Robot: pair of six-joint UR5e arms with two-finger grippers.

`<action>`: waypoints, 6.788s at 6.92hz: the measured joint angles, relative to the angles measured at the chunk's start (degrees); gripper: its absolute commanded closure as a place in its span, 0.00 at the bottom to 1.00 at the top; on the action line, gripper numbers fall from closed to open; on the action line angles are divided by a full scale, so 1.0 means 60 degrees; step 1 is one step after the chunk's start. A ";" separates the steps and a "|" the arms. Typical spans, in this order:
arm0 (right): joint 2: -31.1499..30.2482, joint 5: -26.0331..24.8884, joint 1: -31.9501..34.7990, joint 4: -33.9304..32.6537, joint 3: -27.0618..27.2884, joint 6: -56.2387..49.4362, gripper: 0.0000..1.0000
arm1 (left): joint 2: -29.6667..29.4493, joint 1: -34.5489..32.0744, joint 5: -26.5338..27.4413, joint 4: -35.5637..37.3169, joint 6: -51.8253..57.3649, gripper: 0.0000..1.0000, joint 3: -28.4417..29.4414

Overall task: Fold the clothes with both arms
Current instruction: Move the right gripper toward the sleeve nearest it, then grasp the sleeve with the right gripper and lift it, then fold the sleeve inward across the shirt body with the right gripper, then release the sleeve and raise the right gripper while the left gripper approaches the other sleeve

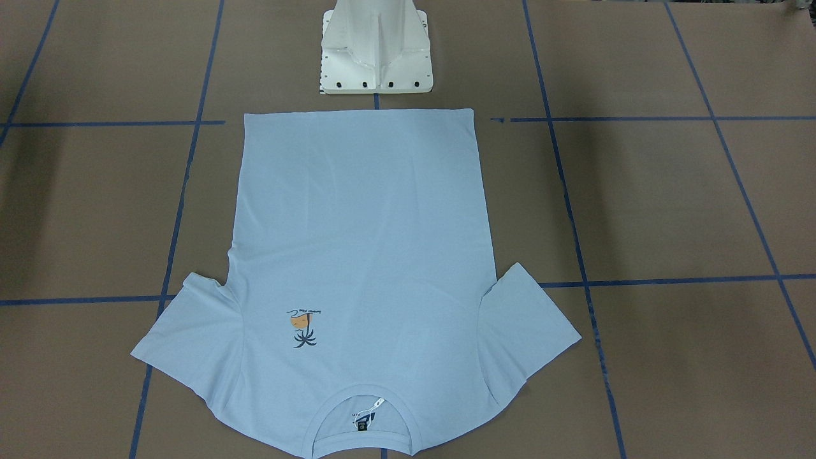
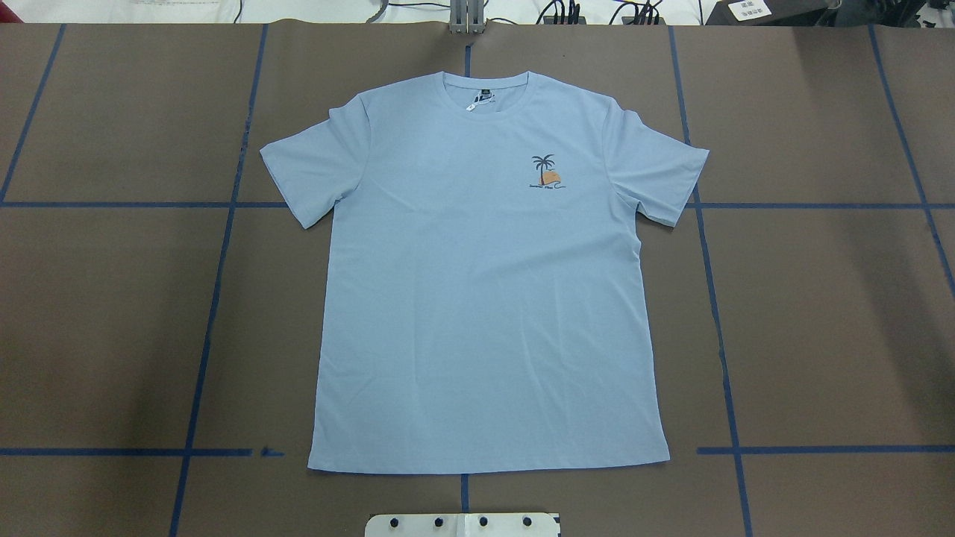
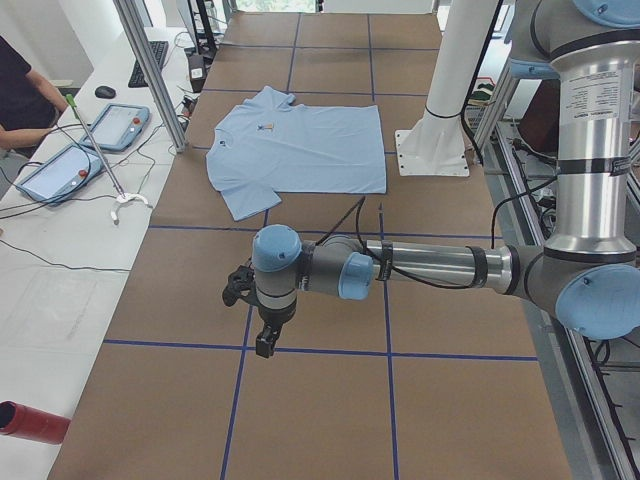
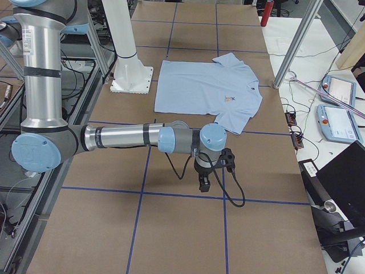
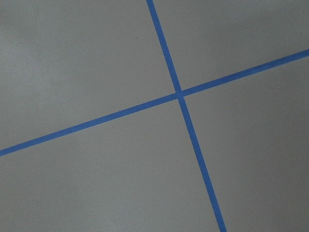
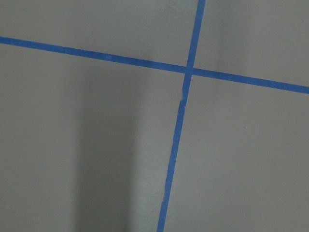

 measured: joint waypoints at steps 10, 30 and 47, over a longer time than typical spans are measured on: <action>0.3472 -0.0676 -0.3501 0.5187 -0.2280 0.4282 0.00 | -0.1279 0.0170 -0.1335 -0.1971 -0.0097 0.00 0.0996; 0.6089 -0.2505 -0.6093 0.8129 -0.4501 0.8096 1.00 | -0.2080 0.0278 -0.1340 -0.2857 -0.0582 0.00 0.1839; 0.7315 -0.1511 -0.4875 0.6310 -0.4957 0.9422 0.00 | -0.5162 0.6096 0.3764 -0.5848 -1.0982 0.04 0.3206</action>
